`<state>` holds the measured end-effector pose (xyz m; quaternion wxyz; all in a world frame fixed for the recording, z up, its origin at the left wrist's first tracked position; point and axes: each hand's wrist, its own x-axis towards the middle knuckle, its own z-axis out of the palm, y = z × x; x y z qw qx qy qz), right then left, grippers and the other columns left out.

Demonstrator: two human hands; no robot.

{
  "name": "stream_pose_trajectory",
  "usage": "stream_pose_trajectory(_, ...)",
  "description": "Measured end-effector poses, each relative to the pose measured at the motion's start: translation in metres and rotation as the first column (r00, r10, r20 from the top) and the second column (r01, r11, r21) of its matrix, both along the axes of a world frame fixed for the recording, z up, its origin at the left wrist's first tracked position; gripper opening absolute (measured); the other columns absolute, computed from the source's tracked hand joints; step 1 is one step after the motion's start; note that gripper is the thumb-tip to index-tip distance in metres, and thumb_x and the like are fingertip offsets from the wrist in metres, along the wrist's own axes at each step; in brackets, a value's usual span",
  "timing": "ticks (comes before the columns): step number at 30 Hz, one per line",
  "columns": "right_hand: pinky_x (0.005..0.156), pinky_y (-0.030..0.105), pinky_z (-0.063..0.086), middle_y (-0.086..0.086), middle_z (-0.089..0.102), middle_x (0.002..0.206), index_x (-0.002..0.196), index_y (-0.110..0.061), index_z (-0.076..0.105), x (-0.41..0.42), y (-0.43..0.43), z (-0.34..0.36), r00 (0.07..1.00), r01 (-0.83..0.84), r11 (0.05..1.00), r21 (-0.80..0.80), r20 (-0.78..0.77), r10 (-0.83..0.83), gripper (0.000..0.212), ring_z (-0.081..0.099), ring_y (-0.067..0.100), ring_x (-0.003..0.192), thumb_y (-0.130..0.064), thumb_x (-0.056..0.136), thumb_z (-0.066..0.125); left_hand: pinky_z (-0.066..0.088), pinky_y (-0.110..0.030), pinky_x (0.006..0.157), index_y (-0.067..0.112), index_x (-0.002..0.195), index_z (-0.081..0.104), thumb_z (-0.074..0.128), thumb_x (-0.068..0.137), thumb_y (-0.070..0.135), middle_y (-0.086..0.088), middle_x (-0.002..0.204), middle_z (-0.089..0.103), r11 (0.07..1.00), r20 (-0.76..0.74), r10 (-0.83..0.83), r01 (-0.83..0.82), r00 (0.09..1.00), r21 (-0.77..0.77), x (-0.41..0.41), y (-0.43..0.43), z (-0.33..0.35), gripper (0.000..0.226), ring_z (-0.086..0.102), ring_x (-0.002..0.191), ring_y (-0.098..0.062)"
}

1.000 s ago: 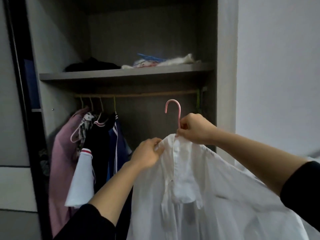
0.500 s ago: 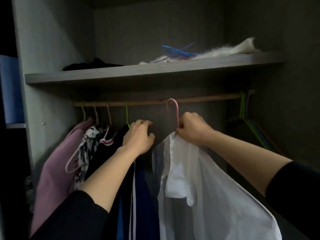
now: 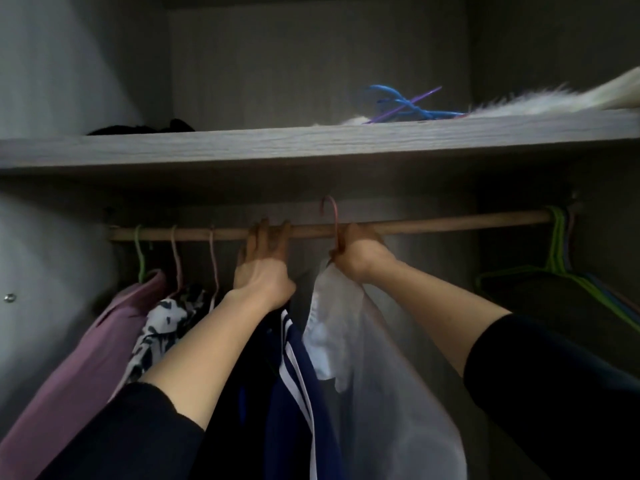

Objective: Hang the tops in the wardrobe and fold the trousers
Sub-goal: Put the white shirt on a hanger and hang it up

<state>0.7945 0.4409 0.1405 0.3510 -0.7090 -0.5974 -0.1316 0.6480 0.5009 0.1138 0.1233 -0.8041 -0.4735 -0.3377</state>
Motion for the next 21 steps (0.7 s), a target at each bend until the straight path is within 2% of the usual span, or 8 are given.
stream_pose_trajectory(3,0.087,0.034,0.051,0.013,0.063,0.116,0.111,-0.01,0.064,-0.008,0.021,-0.004,0.999,-0.024,1.0,-0.013,-0.027,0.024,0.025,0.061,0.029,0.107,-0.024,0.091,0.06,0.009,-0.041,0.119,0.029,0.151,-0.006,0.065,0.079,0.015,-0.003,0.158,-0.014,1.0,0.001,-0.01,0.01,1.0,0.022,-0.007,0.014,-0.003,0.102,-0.01,0.146,-0.024)
stream_pose_trajectory(6,0.082,0.033,0.051,0.012,0.066,0.11,0.096,-0.011,0.066,-0.013,0.038,-0.015,0.996,-0.049,0.998,-0.034,-0.077,0.046,0.013,0.063,0.029,0.102,-0.021,0.092,0.058,0.01,-0.041,0.119,0.03,0.151,-0.004,0.065,0.08,0.014,-0.001,0.158,-0.012,0.998,0.013,-0.033,0.032,0.999,0.06,-0.01,0.02,-0.006,0.1,-0.008,0.146,-0.024)
stream_pose_trajectory(9,0.082,0.034,0.054,0.013,0.068,0.105,0.096,-0.008,0.068,-0.015,0.049,-0.025,0.992,-0.073,0.996,-0.048,-0.108,0.067,0.016,0.064,0.029,0.098,-0.022,0.09,0.061,0.012,-0.042,0.119,0.029,0.15,-0.003,0.065,0.079,0.013,-0.001,0.158,-0.012,0.997,0.01,-0.042,0.042,0.999,0.068,-0.01,0.02,-0.006,0.1,-0.007,0.146,-0.024)
stream_pose_trajectory(11,0.077,0.033,0.054,0.01,0.068,0.093,0.08,-0.012,0.066,-0.013,0.05,-0.029,0.987,-0.089,0.995,-0.045,-0.135,0.082,0.016,0.066,0.029,0.093,-0.025,0.09,0.062,0.012,-0.043,0.119,0.029,0.151,-0.003,0.064,0.079,0.011,-0.002,0.158,-0.012,0.998,0.006,-0.038,0.038,0.999,0.053,-0.011,0.017,-0.005,0.1,-0.007,0.146,-0.025)
stream_pose_trajectory(12,0.075,0.032,0.053,0.009,0.066,0.086,0.07,-0.016,0.062,-0.012,0.049,-0.029,0.984,-0.102,0.994,-0.035,-0.151,0.096,0.023,0.066,0.029,0.09,-0.027,0.089,0.063,0.012,-0.043,0.119,0.028,0.151,-0.001,0.063,0.079,0.011,-0.003,0.158,-0.01,0.998,0.013,-0.045,0.044,0.999,0.049,-0.01,0.015,-0.004,0.098,-0.006,0.146,-0.025)
stream_pose_trajectory(14,0.071,0.031,0.052,0.007,0.064,0.077,0.065,-0.017,0.062,-0.006,0.044,-0.027,0.976,-0.13,0.991,-0.014,-0.177,0.125,0.028,0.066,0.028,0.082,-0.032,0.089,0.065,0.013,-0.042,0.118,0.024,0.151,0.006,0.061,0.079,0.01,-0.006,0.159,-0.002,0.995,0.043,-0.071,0.067,0.997,0.079,-0.007,0.01,-0.002,0.092,0.0,0.146,-0.026)
stream_pose_trajectory(17,0.068,0.03,0.048,0.005,0.065,0.075,0.063,-0.022,0.063,0.013,0.03,-0.021,0.983,-0.098,0.995,0.03,-0.155,0.102,0.029,0.066,0.026,0.079,-0.038,0.087,0.064,0.013,-0.041,0.118,0.02,0.151,0.016,0.057,0.079,0.01,-0.007,0.158,0.01,0.979,0.088,-0.131,0.115,0.987,0.171,0.006,0.001,0.003,0.082,0.008,0.145,-0.025)
stream_pose_trajectory(21,0.075,0.035,0.053,0.008,0.065,0.076,0.056,-0.021,0.054,0.051,-0.001,-0.02,0.993,0.014,0.996,0.085,-0.115,-0.005,0.038,0.065,0.03,0.082,-0.044,0.084,0.065,0.008,-0.037,0.118,0.021,0.15,0.019,0.052,0.083,0.01,-0.003,0.159,0.01,0.954,0.093,-0.254,0.234,0.963,0.189,0.045,-0.017,0.012,0.076,0.005,0.146,-0.019)
